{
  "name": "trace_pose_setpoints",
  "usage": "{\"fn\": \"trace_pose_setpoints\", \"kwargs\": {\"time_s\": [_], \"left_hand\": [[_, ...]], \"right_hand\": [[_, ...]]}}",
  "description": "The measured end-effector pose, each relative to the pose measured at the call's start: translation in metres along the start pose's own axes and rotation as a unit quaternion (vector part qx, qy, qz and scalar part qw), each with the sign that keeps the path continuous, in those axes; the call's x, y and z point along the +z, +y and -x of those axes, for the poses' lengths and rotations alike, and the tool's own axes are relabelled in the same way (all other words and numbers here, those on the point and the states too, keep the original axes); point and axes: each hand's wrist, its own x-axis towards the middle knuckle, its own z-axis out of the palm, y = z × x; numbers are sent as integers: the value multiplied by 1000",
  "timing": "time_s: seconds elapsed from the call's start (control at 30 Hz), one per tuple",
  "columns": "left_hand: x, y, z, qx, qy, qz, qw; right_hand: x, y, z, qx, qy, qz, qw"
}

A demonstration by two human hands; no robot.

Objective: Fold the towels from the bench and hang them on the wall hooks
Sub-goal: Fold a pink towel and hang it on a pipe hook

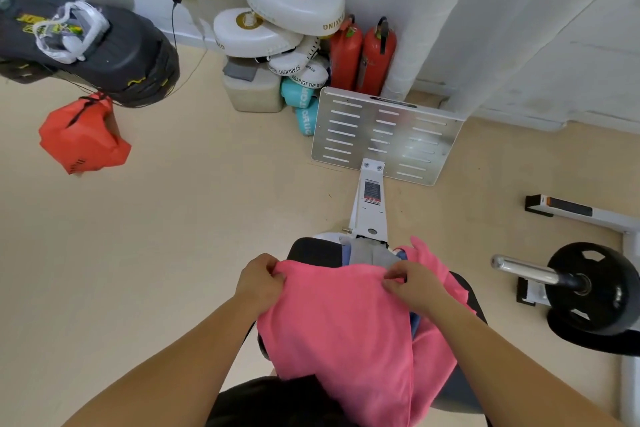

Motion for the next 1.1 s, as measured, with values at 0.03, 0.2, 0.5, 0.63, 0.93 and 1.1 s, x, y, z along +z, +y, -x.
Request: {"fn": "trace_pose_setpoints", "kwargs": {"time_s": [0.03, 0.2, 0.5, 0.63, 0.93, 1.1], "left_hand": [[-1, 1, 1, 6, 6, 5, 1000], [-9, 2, 6, 17, 20, 60, 998], [-28, 6, 20, 11, 26, 169, 985], [-36, 11, 28, 23, 37, 184, 982], [-52, 19, 55, 63, 45, 240, 968], [-63, 29, 83, 114, 44, 242, 962]], "right_hand": [[1, 0, -2, 6, 0, -8, 1000], [-4, 5, -10, 33, -74, -42, 996], [-28, 4, 1, -10, -34, 37, 999], [-32, 6, 14, -43, 28, 51, 997], [-48, -7, 77, -125, 119, 157, 972], [-53, 7, 122, -157, 156, 104, 970]]}}
